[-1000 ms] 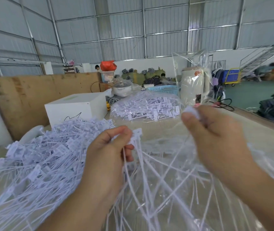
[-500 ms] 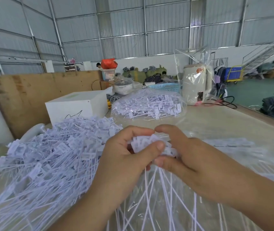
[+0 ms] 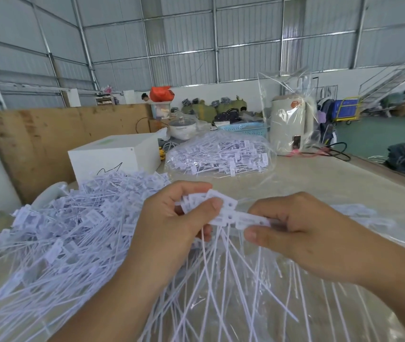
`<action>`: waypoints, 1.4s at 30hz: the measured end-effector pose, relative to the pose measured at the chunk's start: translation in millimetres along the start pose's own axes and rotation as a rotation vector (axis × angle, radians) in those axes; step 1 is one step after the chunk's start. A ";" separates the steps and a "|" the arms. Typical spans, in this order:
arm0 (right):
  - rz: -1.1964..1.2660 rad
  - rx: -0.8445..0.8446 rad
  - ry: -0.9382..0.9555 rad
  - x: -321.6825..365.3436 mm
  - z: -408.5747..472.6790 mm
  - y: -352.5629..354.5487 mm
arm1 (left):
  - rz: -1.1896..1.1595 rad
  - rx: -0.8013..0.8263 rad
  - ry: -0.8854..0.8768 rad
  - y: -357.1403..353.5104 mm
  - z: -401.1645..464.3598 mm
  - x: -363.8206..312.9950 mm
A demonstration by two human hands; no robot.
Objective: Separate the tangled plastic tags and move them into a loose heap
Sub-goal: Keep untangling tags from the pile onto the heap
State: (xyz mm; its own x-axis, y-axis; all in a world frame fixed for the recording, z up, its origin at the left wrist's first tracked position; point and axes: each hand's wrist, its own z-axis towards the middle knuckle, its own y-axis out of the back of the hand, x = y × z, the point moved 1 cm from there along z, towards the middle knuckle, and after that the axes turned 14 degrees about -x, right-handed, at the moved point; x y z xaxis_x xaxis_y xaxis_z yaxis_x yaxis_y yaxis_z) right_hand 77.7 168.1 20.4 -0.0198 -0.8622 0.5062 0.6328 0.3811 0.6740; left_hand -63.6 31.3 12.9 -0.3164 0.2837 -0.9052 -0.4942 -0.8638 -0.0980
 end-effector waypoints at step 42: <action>0.164 -0.094 -0.135 4.6 -1.7 -9.0 | 0.007 -0.094 -0.070 1.6 0.1 2.6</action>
State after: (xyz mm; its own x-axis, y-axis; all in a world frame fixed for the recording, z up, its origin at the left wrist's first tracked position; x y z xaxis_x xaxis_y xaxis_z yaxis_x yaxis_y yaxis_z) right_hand 73.2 160.2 15.8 -0.0105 -0.7366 0.6763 0.7056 0.4737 0.5269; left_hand -65.2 30.8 10.4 -0.3767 0.3030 -0.8754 -0.4145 -0.9002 -0.1333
